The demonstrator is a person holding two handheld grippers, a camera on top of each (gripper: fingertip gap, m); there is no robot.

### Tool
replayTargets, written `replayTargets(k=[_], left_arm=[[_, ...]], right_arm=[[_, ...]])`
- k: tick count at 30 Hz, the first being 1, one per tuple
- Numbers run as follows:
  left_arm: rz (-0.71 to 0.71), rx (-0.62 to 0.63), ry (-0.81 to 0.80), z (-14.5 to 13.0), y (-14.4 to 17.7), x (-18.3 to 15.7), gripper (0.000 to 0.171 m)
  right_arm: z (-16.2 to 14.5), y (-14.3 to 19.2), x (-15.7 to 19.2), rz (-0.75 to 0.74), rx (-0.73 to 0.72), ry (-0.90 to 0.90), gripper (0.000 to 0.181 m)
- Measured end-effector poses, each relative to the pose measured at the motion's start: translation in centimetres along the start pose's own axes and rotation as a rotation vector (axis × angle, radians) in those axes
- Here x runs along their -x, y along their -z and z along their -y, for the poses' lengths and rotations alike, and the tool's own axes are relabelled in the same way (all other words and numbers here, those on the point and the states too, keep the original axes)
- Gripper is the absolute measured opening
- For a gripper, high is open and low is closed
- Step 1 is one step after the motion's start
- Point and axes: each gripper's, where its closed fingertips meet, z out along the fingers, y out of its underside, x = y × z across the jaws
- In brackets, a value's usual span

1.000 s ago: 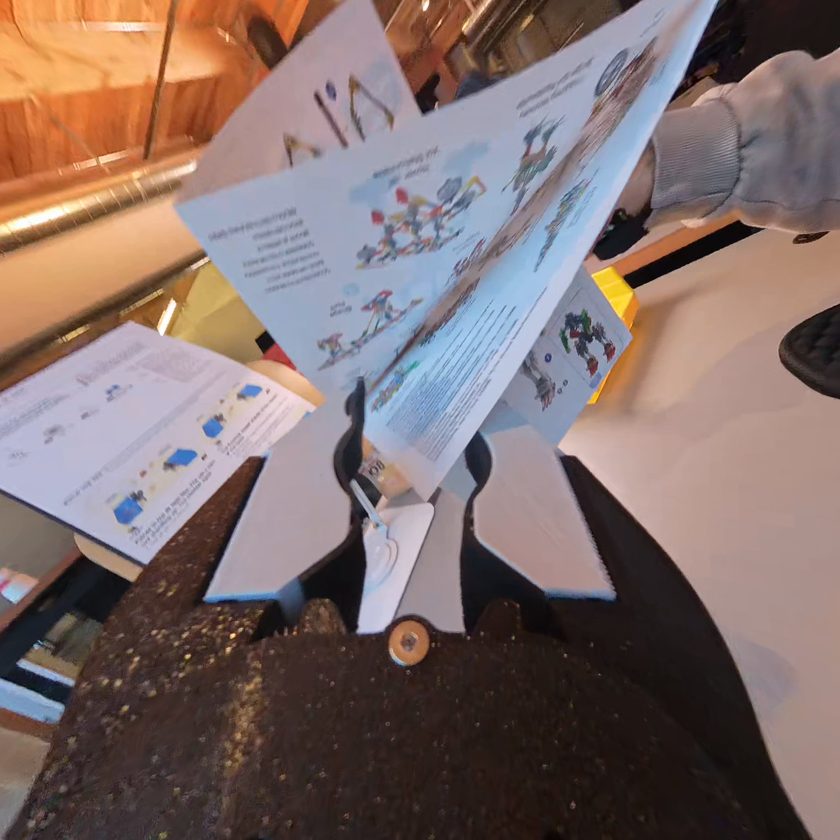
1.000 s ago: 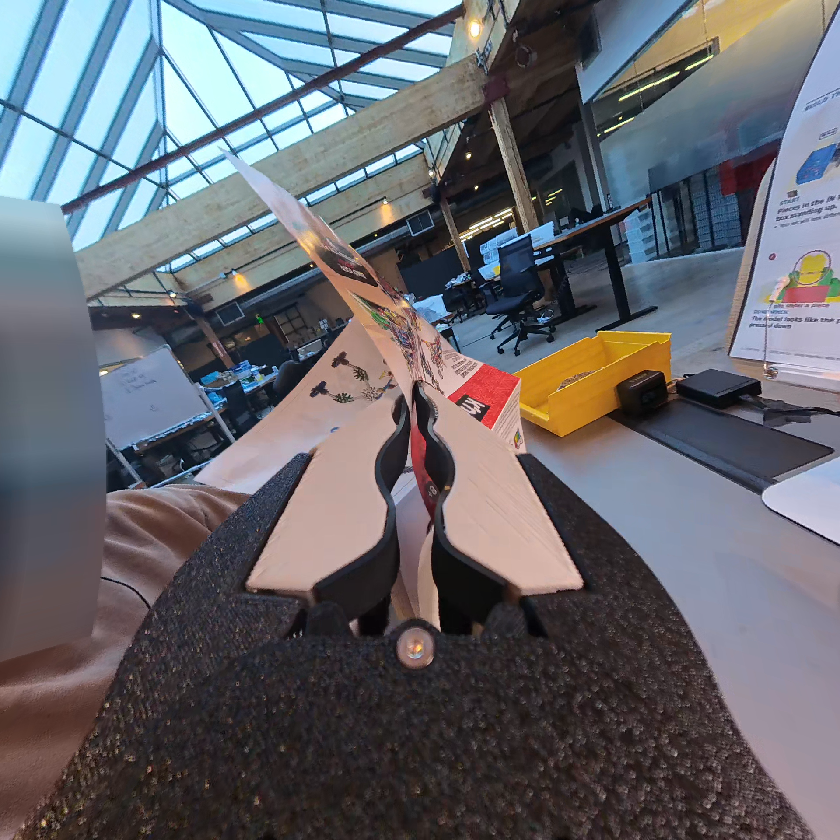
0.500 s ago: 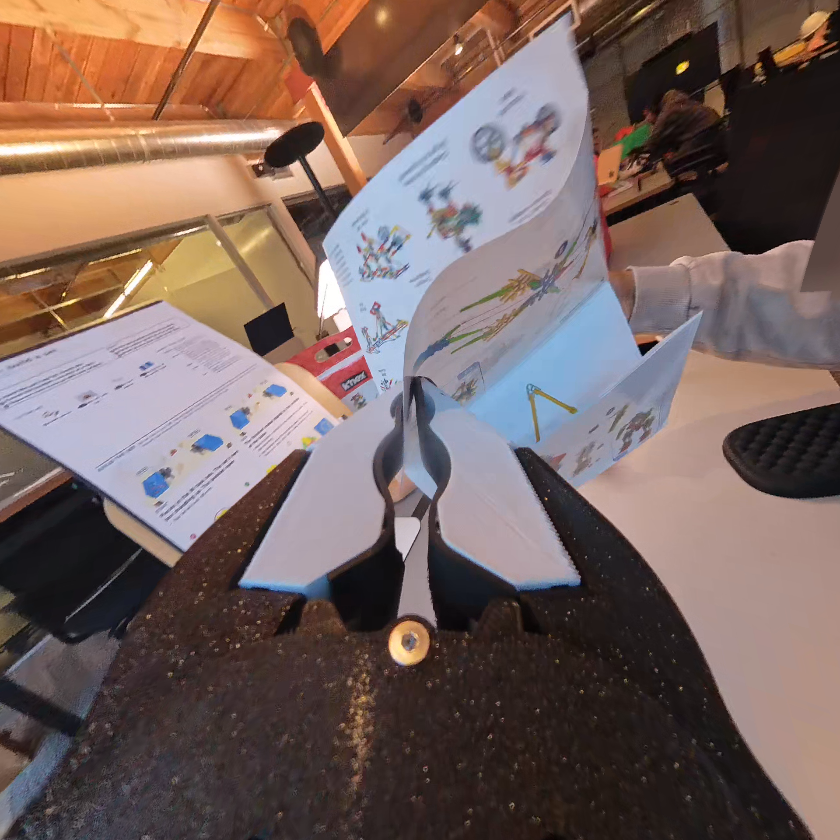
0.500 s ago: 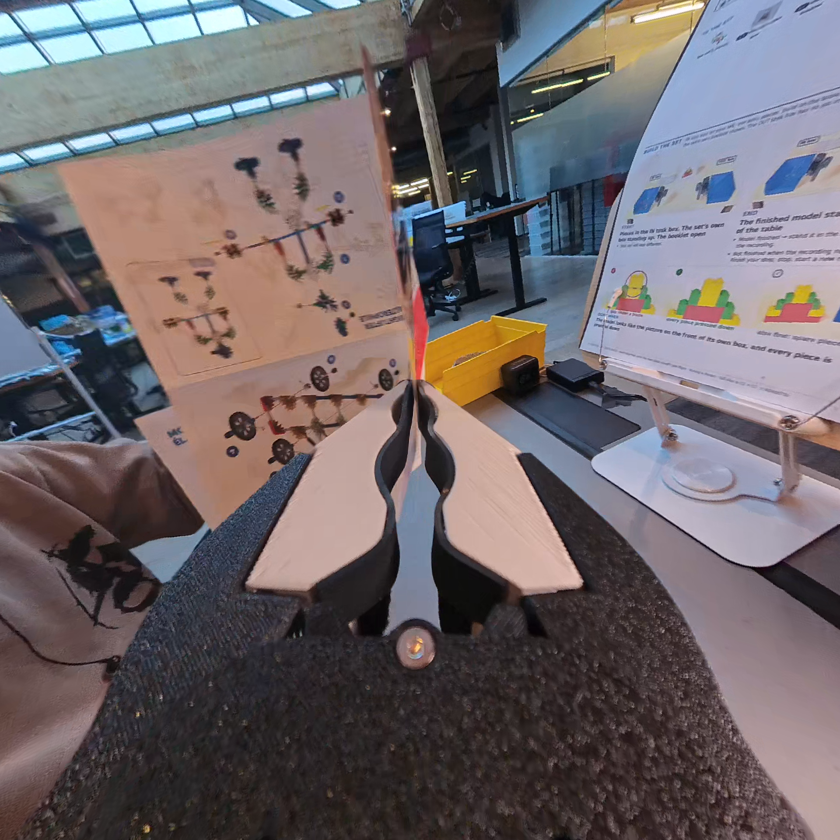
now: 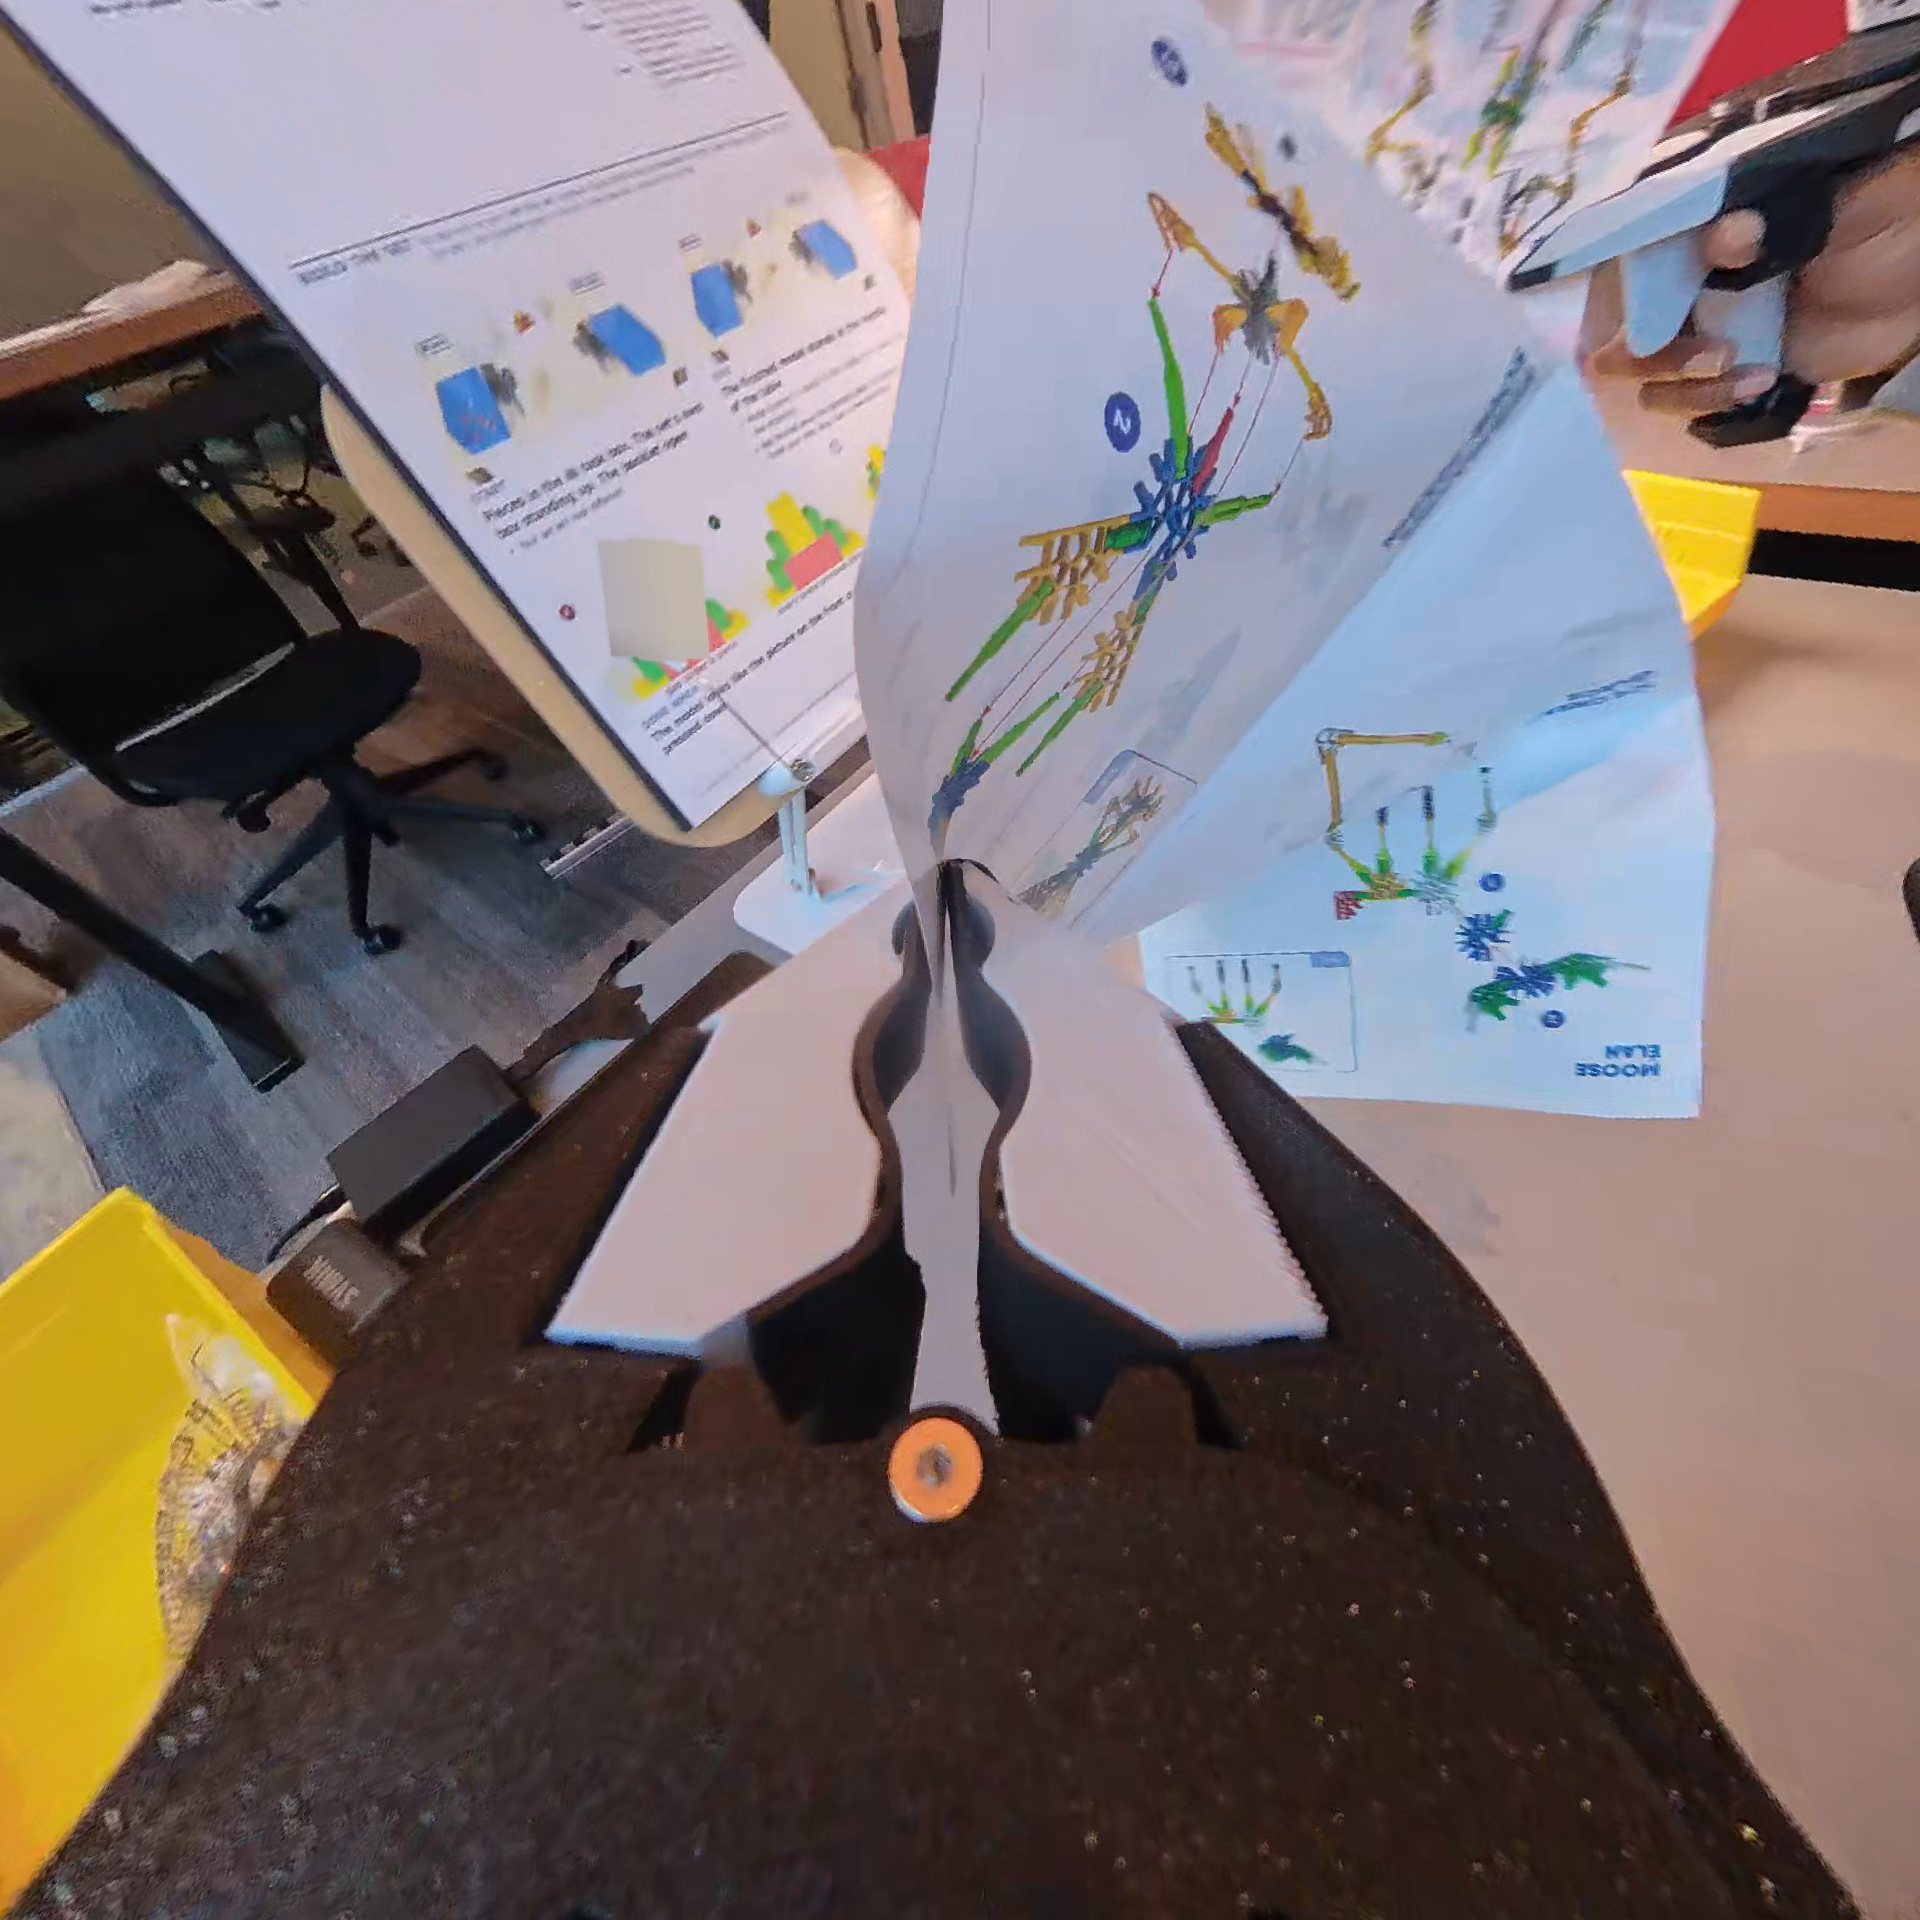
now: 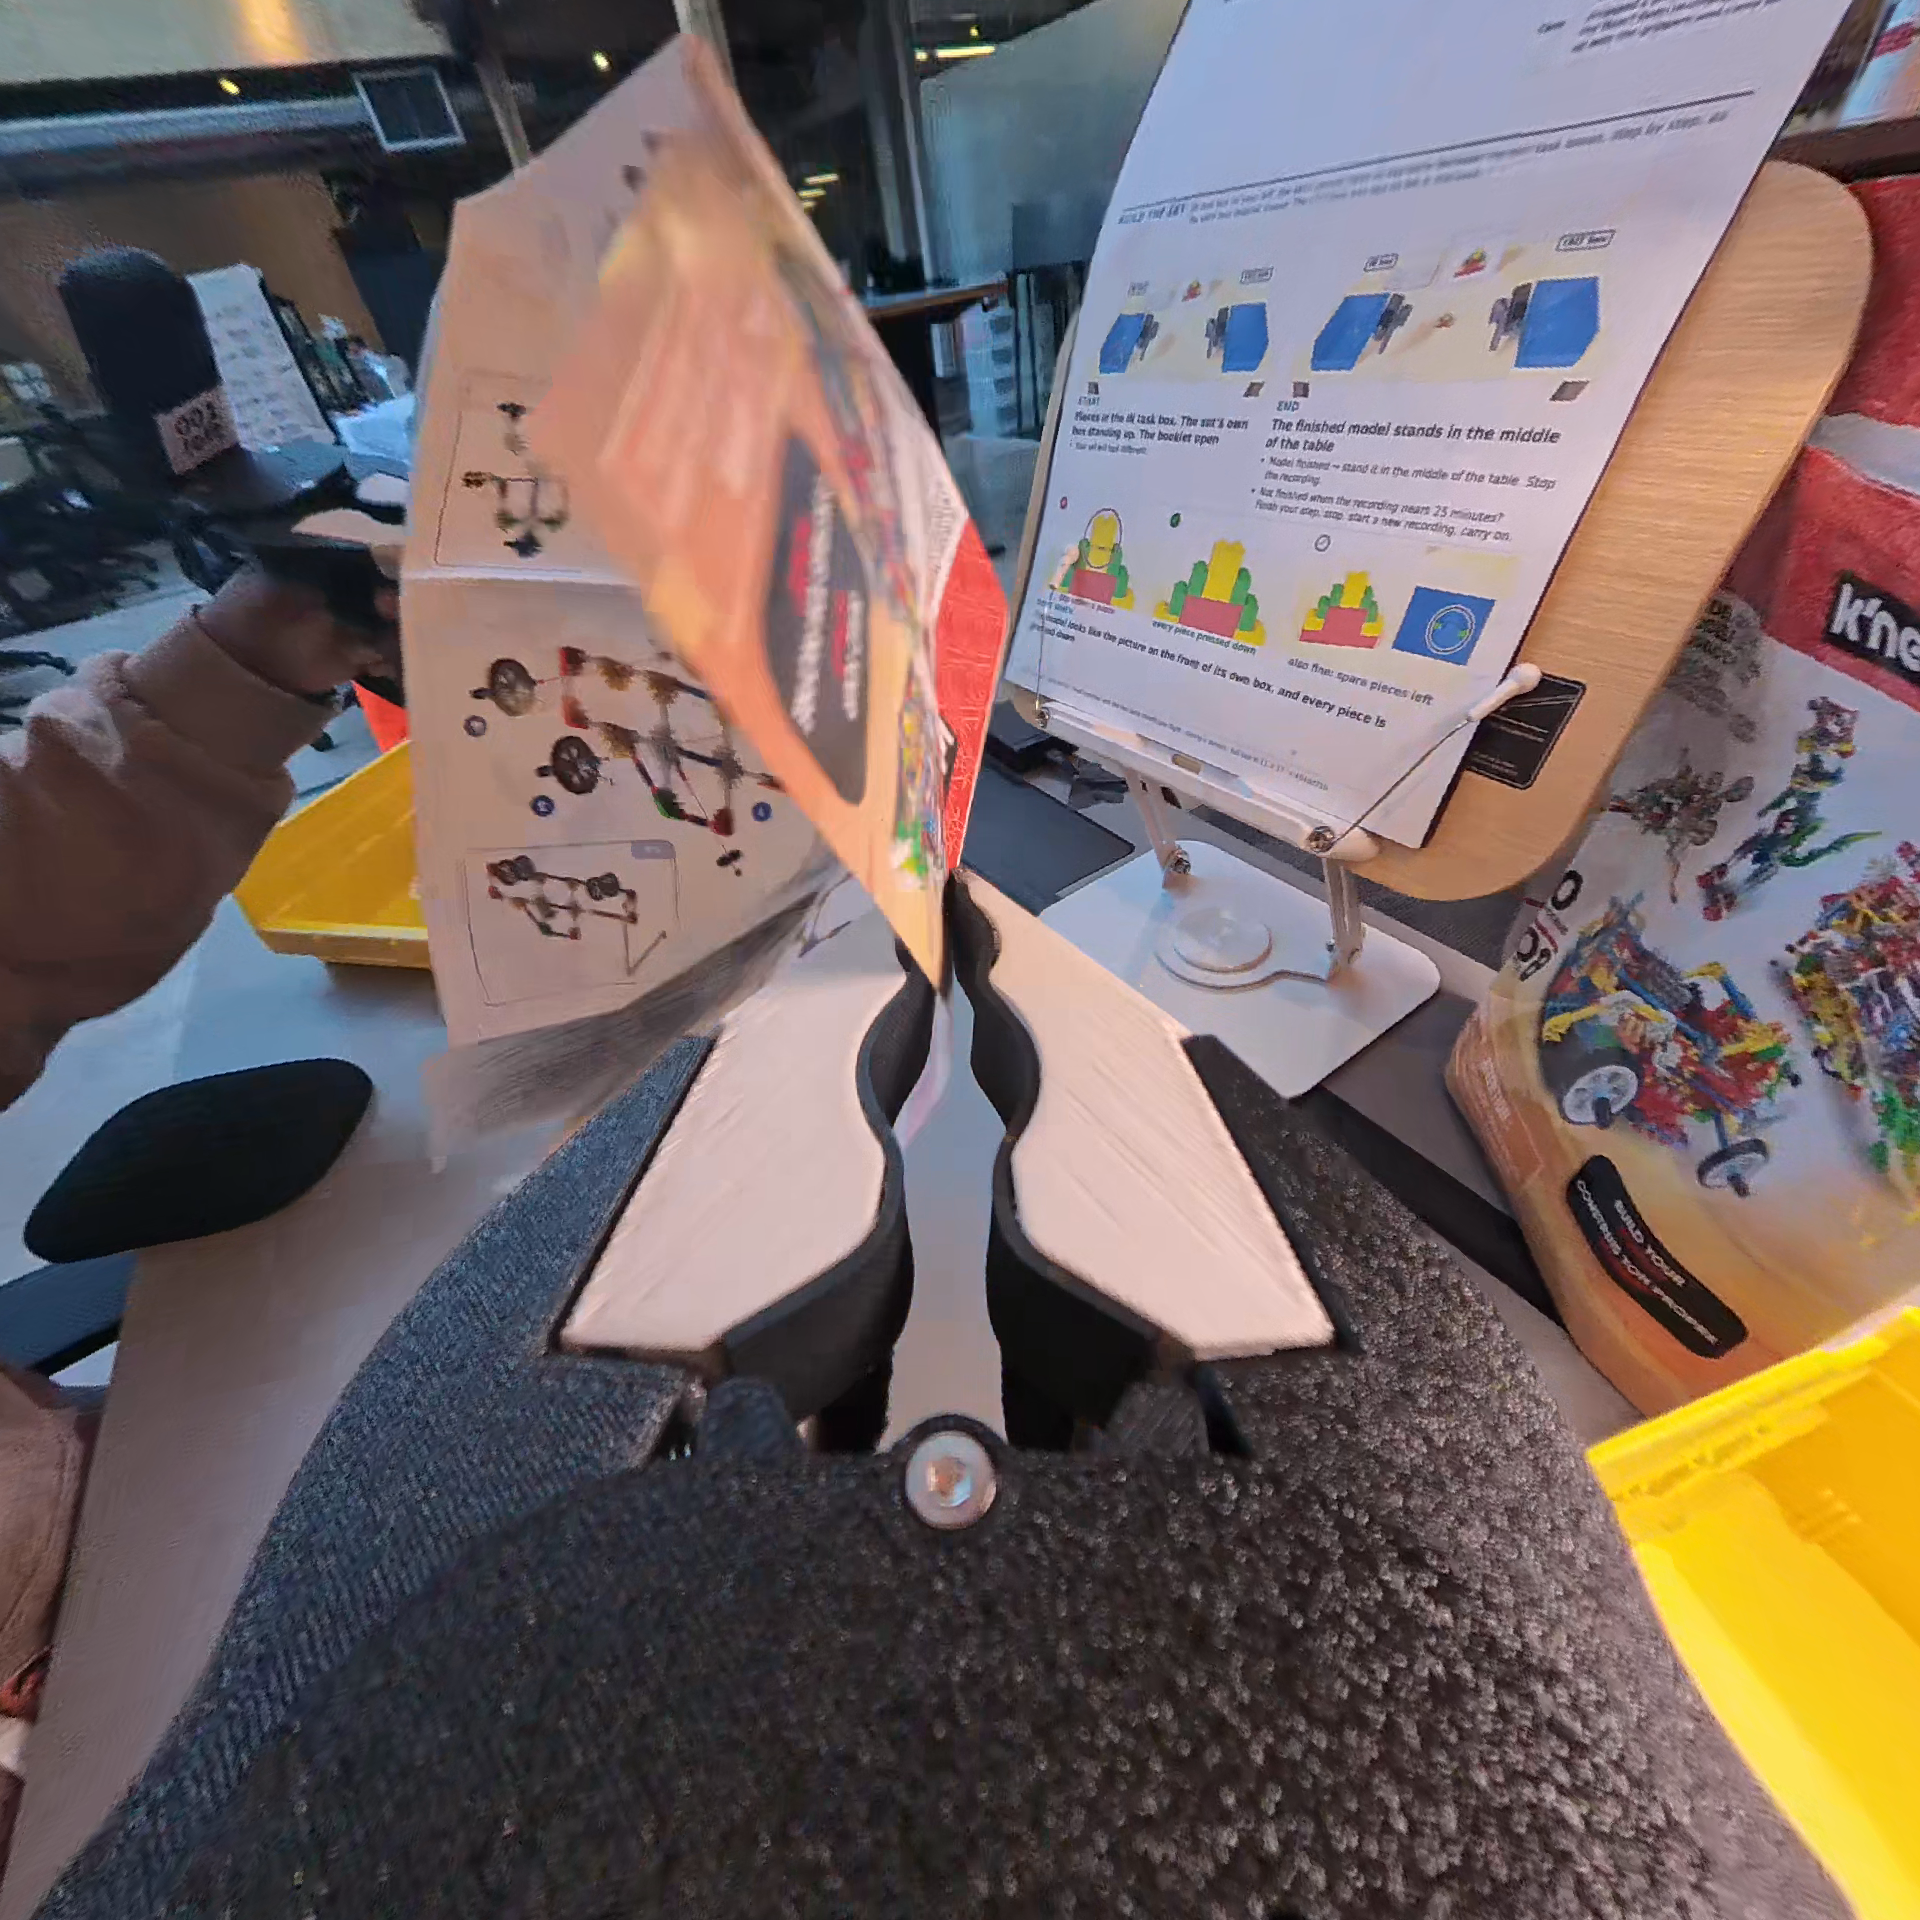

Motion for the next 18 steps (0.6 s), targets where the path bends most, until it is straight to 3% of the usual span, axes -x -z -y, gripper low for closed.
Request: replayTargets(k=[8, 13, 18], left_arm=[[0.134, 0.131, -0.032, 0.3, 1.7, 5.8, 0.0], [0.229, 0.179, -0.083, 4.5, 3.8, 10.2, 0.0], [0.288, 0.163, -0.147, 7.8, 5.1, 11.0, 0.0]], right_arm=[[2.3, 2.1, -2.1, -0.059, 0.059, 0.093, 0.0], [6.5, 3.1, -3.4, -0.125, 0.089, 0.187, 0.0], [9.5, 3.1, -2.6, -0.158, 0.071, 0.276, 0.0]])
